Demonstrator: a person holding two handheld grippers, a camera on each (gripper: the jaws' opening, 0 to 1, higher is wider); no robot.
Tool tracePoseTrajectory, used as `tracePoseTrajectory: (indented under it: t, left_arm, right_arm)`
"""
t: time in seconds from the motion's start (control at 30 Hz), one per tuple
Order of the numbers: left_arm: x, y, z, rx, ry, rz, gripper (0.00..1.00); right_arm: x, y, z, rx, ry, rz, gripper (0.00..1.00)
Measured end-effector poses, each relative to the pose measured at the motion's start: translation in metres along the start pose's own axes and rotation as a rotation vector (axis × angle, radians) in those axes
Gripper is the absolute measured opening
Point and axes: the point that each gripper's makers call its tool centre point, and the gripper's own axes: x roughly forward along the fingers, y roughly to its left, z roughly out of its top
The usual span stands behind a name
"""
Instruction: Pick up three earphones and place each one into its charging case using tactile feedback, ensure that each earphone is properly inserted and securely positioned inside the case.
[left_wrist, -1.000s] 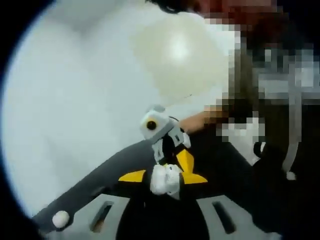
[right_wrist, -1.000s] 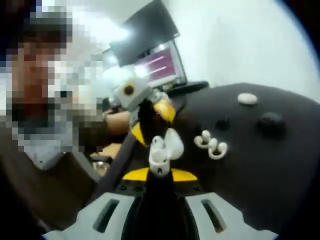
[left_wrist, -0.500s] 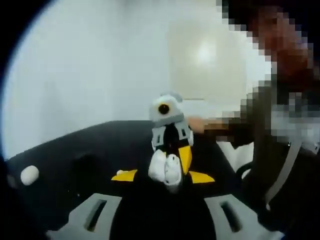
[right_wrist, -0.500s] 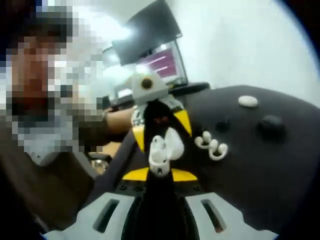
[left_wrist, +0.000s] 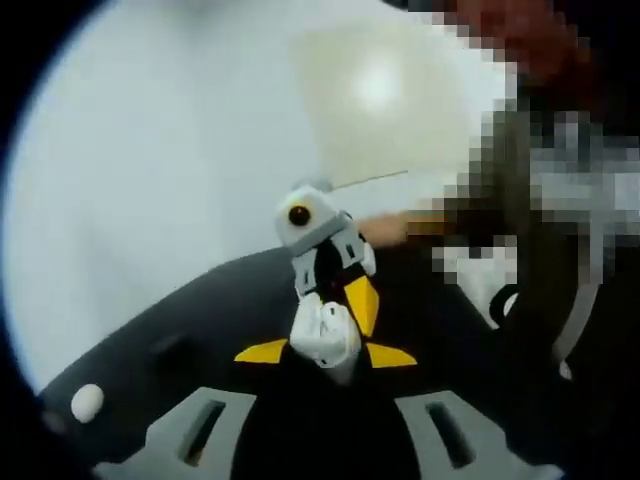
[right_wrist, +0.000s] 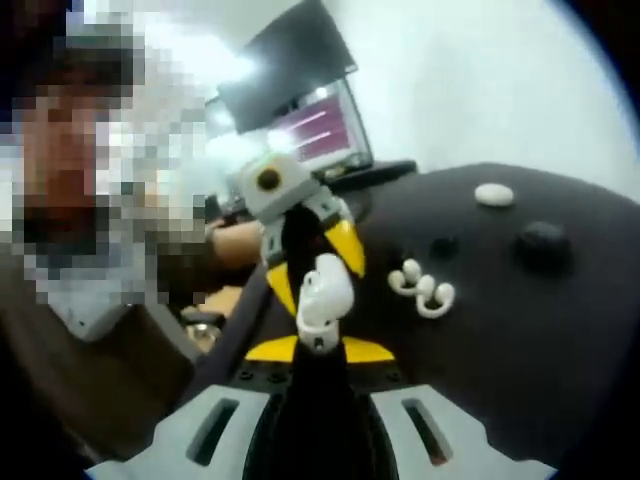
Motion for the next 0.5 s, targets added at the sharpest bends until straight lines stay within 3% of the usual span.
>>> tracePoseTrajectory:
  t: [0.07,0.3,0.5]
  left_arm:
    - [-0.0015,-0.0008,0.0035,0.017,-0.02,0.001,0.17]
    - [-0.0002,-0.0023,0.0027,0.026,-0.022,0.003,0.17]
    - [0.0029,-0.002,-0.004,0.129,0.01,0.029,0.29]
  right_arm:
    - [0.0003,-0.0002,0.0008,0.024,-0.005,0.004,0.16]
    - [0.0015,0.0007,-0.0015,0.032,-0.002,0.002,0.16]
    - [0.0026,0.0003,-0.0012,0.031,-0.003,0.001,0.16]
